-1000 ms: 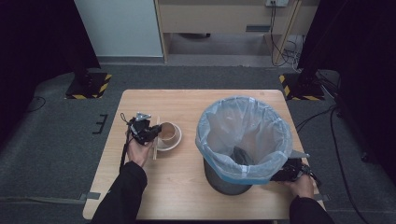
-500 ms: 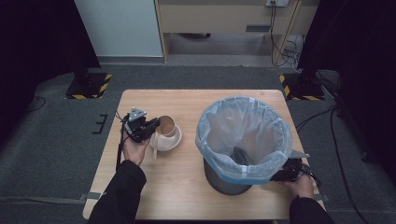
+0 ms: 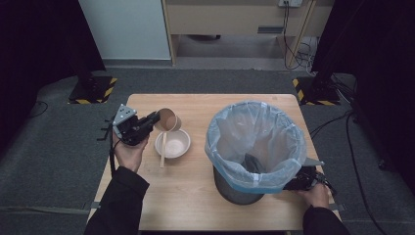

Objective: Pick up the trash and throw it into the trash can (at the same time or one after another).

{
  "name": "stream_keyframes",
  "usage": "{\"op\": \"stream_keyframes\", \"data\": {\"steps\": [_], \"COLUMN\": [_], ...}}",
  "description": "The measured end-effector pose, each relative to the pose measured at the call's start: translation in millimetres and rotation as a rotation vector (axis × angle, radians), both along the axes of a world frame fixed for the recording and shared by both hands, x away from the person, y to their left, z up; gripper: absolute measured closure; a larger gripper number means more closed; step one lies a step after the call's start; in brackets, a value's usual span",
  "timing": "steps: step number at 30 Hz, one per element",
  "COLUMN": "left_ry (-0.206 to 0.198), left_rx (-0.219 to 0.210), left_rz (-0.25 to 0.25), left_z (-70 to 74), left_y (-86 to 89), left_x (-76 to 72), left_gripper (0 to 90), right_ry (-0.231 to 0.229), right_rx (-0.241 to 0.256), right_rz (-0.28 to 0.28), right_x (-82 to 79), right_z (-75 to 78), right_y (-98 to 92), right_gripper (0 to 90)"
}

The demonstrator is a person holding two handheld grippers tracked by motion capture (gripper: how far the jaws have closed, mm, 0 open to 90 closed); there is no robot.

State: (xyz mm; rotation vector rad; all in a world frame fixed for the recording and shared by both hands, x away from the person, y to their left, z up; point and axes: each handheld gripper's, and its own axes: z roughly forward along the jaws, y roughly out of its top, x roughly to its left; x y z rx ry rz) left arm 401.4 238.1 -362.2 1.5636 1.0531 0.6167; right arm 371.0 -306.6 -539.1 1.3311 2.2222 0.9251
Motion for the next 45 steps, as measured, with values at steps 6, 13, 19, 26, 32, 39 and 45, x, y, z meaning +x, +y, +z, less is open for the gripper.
{"op": "stream_keyframes", "data": {"steps": [6,13,19,26,32,39,45], "left_ry": [-0.075,-0.137,-0.189,-0.243,-0.285,-0.324,-0.356], "left_rx": [-0.058,-0.093,-0.11,-0.143,-0.147,-0.142,-0.143], "left_rz": [-0.01,-0.013,-0.029,-0.07,-0.102,-0.144,-0.18], "left_z": [25.1,44.6,59.4,76.0,86.7,95.6,102.1], "left_y": [8.6,15.5,16.5,11.7,5.7,-4.3,-13.9], "left_x": [-12.9,-26.9,-38.5,-53.8,-65.6,-77.5,-87.5], "left_gripper": [84.0,84.0,83.9,83.9,83.9,83.9,83.9], "right_ry": [0.001,0.001,0.001,0.002,0.002,0.002,0.002], "right_rx": [0.001,0.001,0.001,0.002,0.002,0.002,0.002], "right_rz": [0.0,0.001,0.001,-0.001,-0.001,-0.001,-0.001], "right_x": [0.1,0.1,0.1,0.0,0.0,0.0,0.0], "right_z": [0.0,0.0,0.0,0.0,0.0,0.0,0.0], "right_y": [0.0,0.0,0.0,0.2,0.1,0.1,0.1], "right_gripper": [0.4,0.4,0.4,0.4,0.4,0.4,0.4]}}
